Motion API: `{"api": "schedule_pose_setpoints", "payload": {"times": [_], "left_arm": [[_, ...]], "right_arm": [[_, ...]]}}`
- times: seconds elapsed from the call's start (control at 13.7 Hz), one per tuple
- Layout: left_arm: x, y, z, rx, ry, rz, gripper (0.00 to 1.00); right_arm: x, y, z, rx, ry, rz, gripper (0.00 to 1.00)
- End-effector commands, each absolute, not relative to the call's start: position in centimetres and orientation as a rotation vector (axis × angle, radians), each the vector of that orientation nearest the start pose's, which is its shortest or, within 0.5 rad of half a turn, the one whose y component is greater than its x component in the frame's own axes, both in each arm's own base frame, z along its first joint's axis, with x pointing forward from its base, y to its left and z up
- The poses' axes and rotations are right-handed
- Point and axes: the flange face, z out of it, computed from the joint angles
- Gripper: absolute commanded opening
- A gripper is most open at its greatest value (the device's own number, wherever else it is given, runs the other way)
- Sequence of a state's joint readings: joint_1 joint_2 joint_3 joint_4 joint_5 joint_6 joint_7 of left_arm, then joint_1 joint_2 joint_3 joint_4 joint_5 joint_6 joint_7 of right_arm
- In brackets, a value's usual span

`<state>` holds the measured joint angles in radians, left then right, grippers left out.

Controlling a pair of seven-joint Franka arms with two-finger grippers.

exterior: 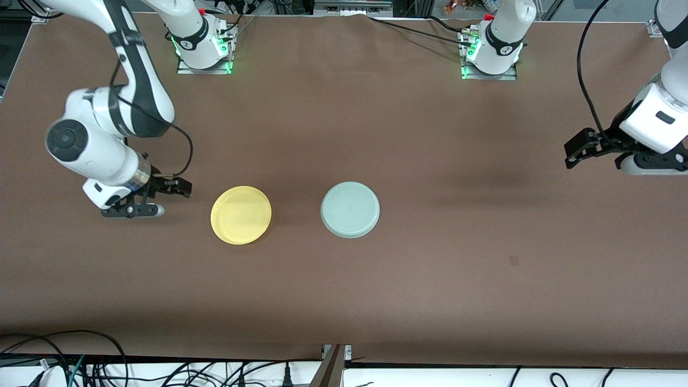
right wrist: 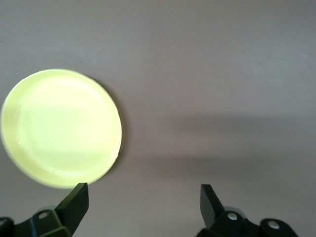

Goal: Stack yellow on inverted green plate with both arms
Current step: 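Grasp the yellow plate rim with the right gripper and lift it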

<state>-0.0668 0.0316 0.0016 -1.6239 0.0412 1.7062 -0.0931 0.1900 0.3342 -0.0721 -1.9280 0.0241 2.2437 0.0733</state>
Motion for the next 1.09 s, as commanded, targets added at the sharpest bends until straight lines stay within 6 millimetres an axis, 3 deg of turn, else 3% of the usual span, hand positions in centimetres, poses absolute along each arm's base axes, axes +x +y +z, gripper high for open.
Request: {"api": "schedule_pose_setpoints", "payload": {"times": [0.0,0.29,0.51,0.73,0.88,1.02], "left_arm": [[53.1,-3.2,59.2,-3.098,0.009,0.002,1.00],[53.3,-2.6,59.2,-3.102,0.020,0.018,1.00],[53.5,-2.0,59.0,-3.105,0.005,0.024,1.00],[53.6,-1.9,58.9,-3.107,0.007,0.022,1.00],[53.6,-2.1,58.8,-3.107,0.014,0.024,1.00],[53.6,-2.2,58.8,-3.106,0.017,0.024,1.00]], "right_arm": [[62.1,8.8,25.8,-3.132,-0.039,-0.007,0.99],[62.2,10.4,20.0,-3.103,-0.036,-0.053,0.94],[62.1,10.4,18.5,-3.100,-0.027,-0.048,0.81],[62.0,10.4,18.5,-3.100,-0.036,-0.024,0.56],[61.9,10.5,18.4,-3.100,-0.037,0.014,0.34],[61.8,10.7,18.8,-3.083,-0.010,0.041,0.05]]}}
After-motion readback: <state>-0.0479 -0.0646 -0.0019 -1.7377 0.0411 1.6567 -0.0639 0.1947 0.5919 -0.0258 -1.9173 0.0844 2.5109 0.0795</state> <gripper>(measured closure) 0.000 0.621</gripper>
